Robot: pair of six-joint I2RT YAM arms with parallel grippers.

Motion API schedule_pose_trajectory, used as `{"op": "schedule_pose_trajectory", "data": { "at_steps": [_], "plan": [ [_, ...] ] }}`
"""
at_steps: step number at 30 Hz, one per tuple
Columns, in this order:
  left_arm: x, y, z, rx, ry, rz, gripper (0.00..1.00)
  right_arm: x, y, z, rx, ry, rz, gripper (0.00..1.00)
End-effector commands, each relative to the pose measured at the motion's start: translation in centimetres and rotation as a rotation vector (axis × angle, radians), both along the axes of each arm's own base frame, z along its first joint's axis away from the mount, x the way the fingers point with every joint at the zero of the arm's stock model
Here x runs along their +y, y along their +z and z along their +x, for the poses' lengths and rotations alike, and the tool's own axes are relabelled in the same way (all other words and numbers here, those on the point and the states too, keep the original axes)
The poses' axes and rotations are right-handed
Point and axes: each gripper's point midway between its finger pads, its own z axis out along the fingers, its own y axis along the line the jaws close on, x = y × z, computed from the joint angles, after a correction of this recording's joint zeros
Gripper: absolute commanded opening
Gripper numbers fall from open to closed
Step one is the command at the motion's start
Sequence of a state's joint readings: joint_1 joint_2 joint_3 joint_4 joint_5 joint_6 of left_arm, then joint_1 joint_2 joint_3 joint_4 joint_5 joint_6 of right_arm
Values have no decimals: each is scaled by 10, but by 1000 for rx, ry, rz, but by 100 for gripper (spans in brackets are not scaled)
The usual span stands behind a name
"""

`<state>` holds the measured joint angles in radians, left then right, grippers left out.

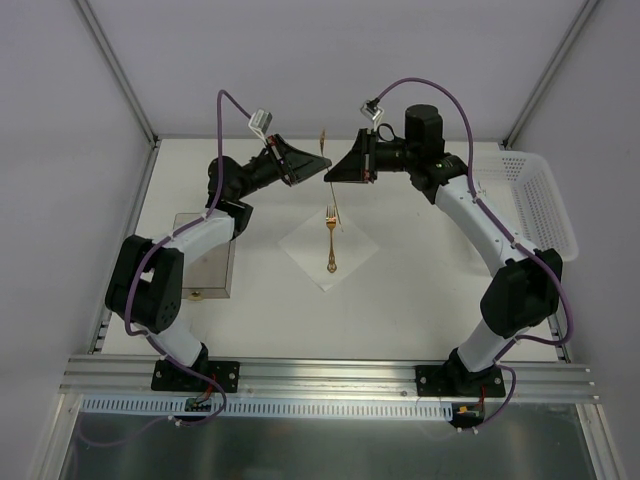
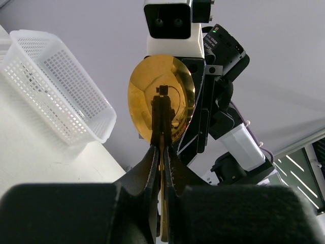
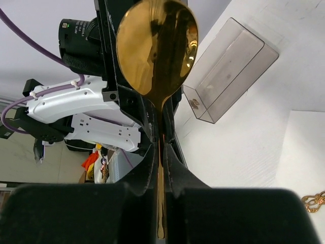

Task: Place the utensils on the paper napkin and roll it up

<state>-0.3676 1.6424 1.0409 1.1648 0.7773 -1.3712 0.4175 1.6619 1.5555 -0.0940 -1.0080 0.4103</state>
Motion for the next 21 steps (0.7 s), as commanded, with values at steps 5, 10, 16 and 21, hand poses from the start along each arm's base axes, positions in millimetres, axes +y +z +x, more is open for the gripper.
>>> {"op": "schedule_pose_trajectory", "data": {
  "at_steps": [5, 10, 16, 21],
  "plan": [
    [4, 20, 0, -131, 69, 100, 41, -12, -1, 8, -51, -132, -103, 0],
    [61, 11, 20, -59, 275, 234, 72, -28, -48, 22, -30, -311, -304, 0],
    [117, -26, 22, 46, 568, 461, 75, -47, -107, 25, -19, -457, -596, 0],
    [150, -65, -4, 188, 675, 513, 76, -46, -156, 42, 34, -519, -763, 0]
  ]
}}
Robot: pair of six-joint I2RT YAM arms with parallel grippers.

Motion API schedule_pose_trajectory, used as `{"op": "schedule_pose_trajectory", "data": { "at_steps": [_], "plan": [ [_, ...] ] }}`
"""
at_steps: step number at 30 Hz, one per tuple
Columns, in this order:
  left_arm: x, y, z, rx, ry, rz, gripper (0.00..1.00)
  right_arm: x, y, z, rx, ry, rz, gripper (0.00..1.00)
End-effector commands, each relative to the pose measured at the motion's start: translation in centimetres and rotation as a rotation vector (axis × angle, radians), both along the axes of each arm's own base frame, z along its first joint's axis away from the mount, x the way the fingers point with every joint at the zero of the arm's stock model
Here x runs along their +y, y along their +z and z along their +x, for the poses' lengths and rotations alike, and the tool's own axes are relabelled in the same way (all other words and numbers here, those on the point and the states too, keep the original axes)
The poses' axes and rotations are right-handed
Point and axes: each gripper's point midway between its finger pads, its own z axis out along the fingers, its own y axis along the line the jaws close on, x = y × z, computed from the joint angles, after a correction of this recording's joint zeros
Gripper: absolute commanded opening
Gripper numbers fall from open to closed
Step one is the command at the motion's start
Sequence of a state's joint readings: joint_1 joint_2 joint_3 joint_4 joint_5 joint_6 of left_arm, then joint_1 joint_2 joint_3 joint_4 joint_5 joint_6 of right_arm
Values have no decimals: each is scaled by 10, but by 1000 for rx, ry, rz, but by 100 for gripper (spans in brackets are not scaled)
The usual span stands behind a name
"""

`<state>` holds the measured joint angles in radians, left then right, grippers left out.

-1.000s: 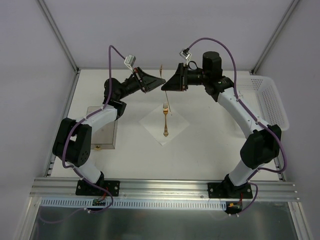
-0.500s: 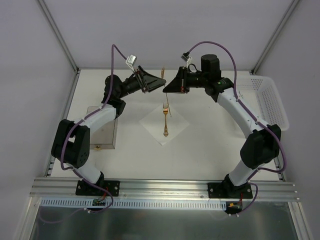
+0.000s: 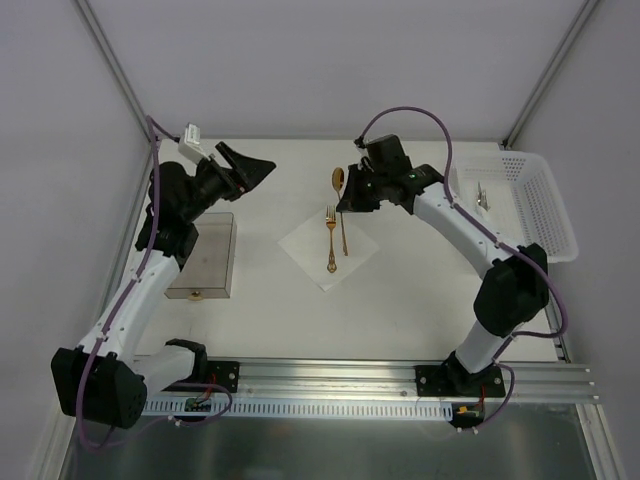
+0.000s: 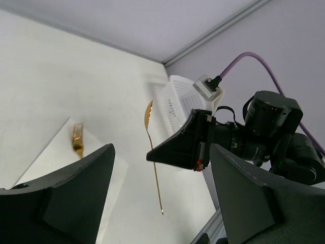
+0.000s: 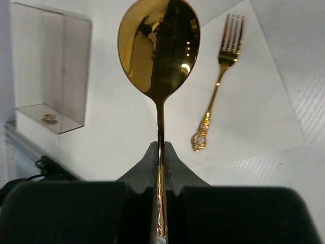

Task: Place the utensils on the paper napkin and roll it up

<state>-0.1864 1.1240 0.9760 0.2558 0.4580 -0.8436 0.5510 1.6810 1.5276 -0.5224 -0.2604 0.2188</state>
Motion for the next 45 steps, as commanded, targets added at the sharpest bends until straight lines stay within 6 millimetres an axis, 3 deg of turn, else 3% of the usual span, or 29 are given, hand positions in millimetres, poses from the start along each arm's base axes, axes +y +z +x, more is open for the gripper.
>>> {"op": "schedule_pose_trajectory", "data": {
  "at_steps": [1, 4, 8, 10, 22, 29, 40, 45],
  "plan": [
    [29, -55, -9, 153, 134, 89, 76, -8, -27, 21, -33, -84, -181, 0],
    [35, -65, -16, 194, 159, 109, 76, 0, -54, 21, 16, -80, -239, 0],
    [44, -63, -23, 191, 196, 134, 82, 11, -80, 25, 78, -89, -260, 0],
    [46, -64, -25, 195, 206, 138, 99, 18, -85, 25, 84, -84, -266, 0],
    [49, -80, -33, 248, 217, 145, 99, 42, -126, 29, 141, -76, -302, 0],
    [50, -80, -34, 252, 218, 165, 99, 47, -132, 46, 114, -105, -320, 0],
    [51, -88, -35, 279, 215, 181, 99, 44, -150, 48, 148, -144, -348, 0],
    [52, -87, -35, 279, 220, 179, 99, 48, -150, 52, 143, -136, -342, 0]
  ]
}}
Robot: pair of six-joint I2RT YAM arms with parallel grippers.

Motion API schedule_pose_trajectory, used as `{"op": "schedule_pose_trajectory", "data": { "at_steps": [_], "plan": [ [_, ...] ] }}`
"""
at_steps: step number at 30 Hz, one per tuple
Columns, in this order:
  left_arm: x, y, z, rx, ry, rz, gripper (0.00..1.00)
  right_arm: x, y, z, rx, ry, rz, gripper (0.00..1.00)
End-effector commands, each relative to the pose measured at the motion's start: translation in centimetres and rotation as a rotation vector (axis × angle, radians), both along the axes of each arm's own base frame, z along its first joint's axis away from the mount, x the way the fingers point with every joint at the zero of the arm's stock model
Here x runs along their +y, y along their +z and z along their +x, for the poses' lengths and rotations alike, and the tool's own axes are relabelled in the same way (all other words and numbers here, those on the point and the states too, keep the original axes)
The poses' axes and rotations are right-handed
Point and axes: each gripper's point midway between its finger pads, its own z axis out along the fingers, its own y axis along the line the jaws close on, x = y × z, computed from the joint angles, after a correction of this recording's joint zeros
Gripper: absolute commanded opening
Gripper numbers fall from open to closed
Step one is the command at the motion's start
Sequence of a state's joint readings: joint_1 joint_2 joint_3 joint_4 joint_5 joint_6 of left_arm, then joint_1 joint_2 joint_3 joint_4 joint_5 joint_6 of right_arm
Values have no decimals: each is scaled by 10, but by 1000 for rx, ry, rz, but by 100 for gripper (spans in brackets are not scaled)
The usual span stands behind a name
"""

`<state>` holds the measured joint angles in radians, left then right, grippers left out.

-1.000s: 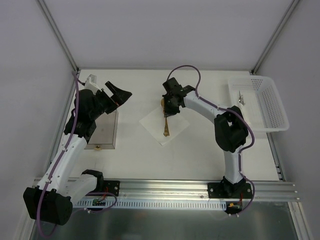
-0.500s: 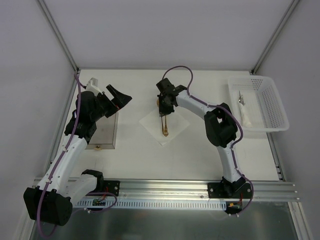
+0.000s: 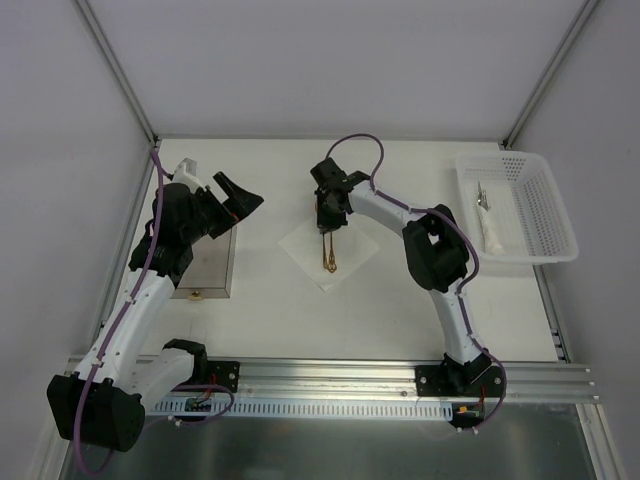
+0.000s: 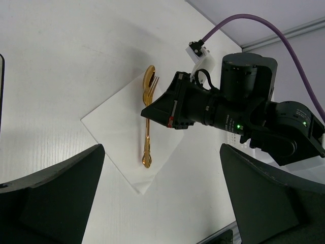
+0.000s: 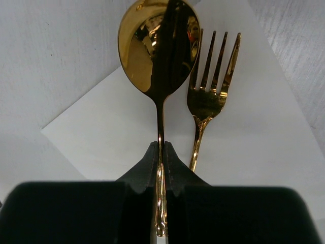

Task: Place the utensils on the paper napkin and roll it up

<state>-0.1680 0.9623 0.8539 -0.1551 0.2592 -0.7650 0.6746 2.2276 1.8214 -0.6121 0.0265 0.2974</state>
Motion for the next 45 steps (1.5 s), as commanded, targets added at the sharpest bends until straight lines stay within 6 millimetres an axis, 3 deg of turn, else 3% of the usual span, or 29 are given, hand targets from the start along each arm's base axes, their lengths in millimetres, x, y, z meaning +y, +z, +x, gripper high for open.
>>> {"op": "schedule_pose_trajectory", "data": {
  "at_steps": [1, 19, 26, 40, 45],
  "plan": [
    [6, 10, 2, -39, 14, 16, 99, 6, 14, 13, -38, -20, 14, 0],
    [7, 8, 3, -29, 15, 23, 99, 3, 2, 19, -27, -54, -5, 0],
    [8, 9, 5, -29, 17, 23, 99, -3, -3, 20, -12, -74, -12, 10],
    [6, 8, 7, -19, 7, 21, 99, -10, -9, 16, 23, -122, -22, 15],
    [5, 7, 7, -19, 2, 25, 99, -10, 0, 15, 21, -130, -7, 26]
  ]
}}
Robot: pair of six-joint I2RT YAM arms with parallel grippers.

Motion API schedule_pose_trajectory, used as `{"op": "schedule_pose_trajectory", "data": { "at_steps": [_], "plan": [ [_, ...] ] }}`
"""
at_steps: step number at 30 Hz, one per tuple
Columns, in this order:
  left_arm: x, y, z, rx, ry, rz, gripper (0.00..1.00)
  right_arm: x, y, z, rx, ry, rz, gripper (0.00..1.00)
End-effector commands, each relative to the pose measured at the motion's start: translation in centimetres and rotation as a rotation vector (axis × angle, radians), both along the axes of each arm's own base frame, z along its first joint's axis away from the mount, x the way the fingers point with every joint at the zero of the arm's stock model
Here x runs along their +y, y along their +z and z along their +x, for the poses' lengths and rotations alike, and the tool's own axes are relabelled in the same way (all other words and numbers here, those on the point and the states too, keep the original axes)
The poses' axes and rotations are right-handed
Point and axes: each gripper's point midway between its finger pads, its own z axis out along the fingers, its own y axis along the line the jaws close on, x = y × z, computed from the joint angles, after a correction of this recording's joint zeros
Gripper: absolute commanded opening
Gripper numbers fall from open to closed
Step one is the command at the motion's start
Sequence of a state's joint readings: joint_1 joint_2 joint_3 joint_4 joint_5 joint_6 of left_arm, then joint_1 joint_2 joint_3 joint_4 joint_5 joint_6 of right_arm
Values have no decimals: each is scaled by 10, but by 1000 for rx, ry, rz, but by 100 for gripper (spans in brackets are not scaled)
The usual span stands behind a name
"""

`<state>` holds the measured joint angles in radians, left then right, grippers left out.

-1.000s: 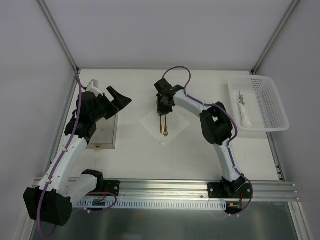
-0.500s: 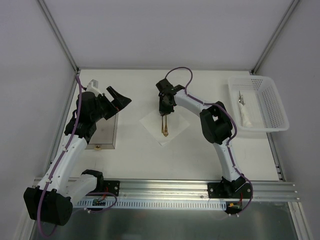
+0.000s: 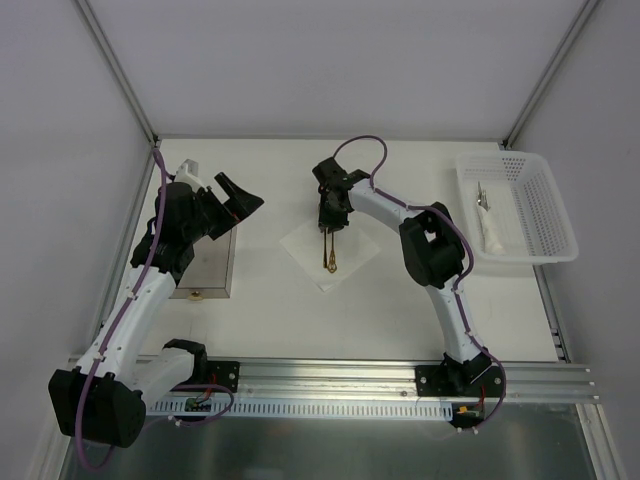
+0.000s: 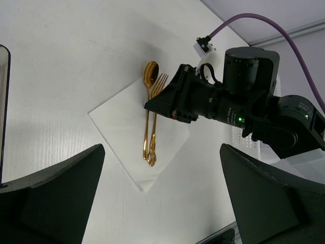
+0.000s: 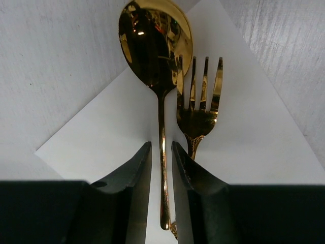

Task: Place the utensils on the paper napkin and roll it up

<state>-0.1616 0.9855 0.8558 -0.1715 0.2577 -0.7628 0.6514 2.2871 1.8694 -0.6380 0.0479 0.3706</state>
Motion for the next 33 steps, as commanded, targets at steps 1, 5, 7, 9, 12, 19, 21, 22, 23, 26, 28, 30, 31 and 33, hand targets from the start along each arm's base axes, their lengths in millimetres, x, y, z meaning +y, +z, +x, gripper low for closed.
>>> {"op": "schedule_pose_trajectory", "data": {
  "at_steps": [1, 5, 7, 9, 12, 19, 21, 22, 23, 26, 28, 30, 31, 33],
  "plan": [
    [4, 18, 5, -57, -5, 18, 99, -2, 16, 3, -11, -34, 11, 26],
    [2, 19, 6, -68, -23, 32, 99, -1, 28, -1, -13, -44, 33, 25],
    [2, 21, 7, -81, -42, 52, 99, 2, 43, -2, -25, -38, 62, 25],
    [-1, 20, 9, -96, -79, 88, 99, 5, 55, -3, -33, -29, 91, 27],
    [-8, 22, 12, -138, -179, 147, 95, 15, 88, -4, -66, 21, 165, 32],
    [-35, 4, 16, -194, -429, 272, 77, 1, 143, -2, -111, 179, 345, 41],
    [-44, -4, 18, -229, -505, 351, 73, -17, 146, 0, -91, 207, 441, 54],
    [-60, -8, 11, -252, -575, 382, 70, -25, 147, 2, -89, 225, 478, 59],
    [-70, -12, 7, -275, -626, 416, 68, -46, 146, 12, -88, 193, 505, 65],
    [-106, -30, -10, -377, -817, 569, 64, -80, 142, 12, -75, 216, 561, 74],
    [-120, -49, -14, -438, -926, 693, 60, -93, 140, -1, -52, 239, 605, 78],
    [-143, -73, -30, -489, -1070, 788, 55, -114, 138, -5, -72, 252, 609, 82],
    [-149, -81, -33, -495, -1102, 821, 52, -121, 145, -10, -106, 275, 603, 82],
    [-162, -99, -44, -497, -1180, 850, 48, -137, 135, -28, -116, 308, 565, 82]
  ]
}}
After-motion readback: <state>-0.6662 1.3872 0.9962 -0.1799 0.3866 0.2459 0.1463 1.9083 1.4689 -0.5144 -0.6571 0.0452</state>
